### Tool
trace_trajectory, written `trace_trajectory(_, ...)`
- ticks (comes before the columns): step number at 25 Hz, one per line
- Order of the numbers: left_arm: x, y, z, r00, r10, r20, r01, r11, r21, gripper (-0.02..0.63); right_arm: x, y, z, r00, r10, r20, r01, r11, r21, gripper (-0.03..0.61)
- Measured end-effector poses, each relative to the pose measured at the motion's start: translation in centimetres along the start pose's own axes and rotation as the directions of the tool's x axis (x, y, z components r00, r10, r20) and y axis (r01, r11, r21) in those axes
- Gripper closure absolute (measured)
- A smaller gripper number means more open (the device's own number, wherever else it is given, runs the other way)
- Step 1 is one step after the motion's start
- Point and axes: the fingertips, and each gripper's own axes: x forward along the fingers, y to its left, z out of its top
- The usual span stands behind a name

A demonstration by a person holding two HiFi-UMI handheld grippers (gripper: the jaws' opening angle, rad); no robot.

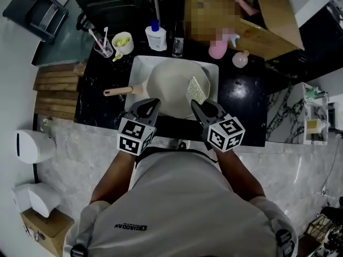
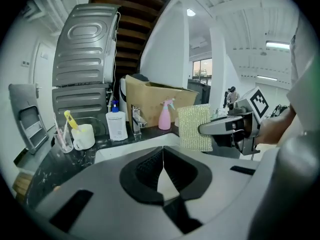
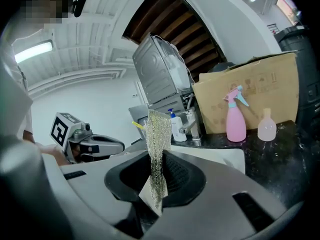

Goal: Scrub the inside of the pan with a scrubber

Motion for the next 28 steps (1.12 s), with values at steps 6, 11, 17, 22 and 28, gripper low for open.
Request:
trace_trajectory(6, 1.6, 2.4, 0.3, 0.996, 0.082, -0.019, -0.082, 0.996, 0.043, 0.598, 1.9, -2.4, 0.0, 0.999, 0.025, -0.032, -0.025, 1.000, 0.002, 0.500)
trace_trajectory(11, 1.5, 5.3, -0.1, 0.992, 0.117, -0.038, -0.113, 0.990, 0.079, 0.598, 3.5, -3.0, 0.0, 0.999, 0.017, -0.049, -0.016, 1.000, 0.006, 0.500)
trace_trajectory(17, 2.2, 8.0, -0.4, 0.995, 0.066, -0.076, -0.054, 0.988, 0.144, 0.598, 5.5, -3.3, 0.0, 0.997, -0.054, -0.053, 0.055, 0.998, 0.028, 0.500)
trace_trajectory(22, 2.9, 10.9, -2.4, 0.986, 0.051, -0.156, -0.014, 0.973, 0.229, 0.597, 7.4, -3.2, -0.4, 0.991, -0.118, -0.067, 0.121, 0.992, 0.030, 0.500)
trace_trajectory(28, 3.6, 13.2, -5.1, 0.967, 0.000, -0.253, 0.093, 0.929, 0.357, 0.595, 9.6, -3.1, -2.0, 0.977, -0.182, -0.109, 0.184, 0.983, 0.014, 0.500)
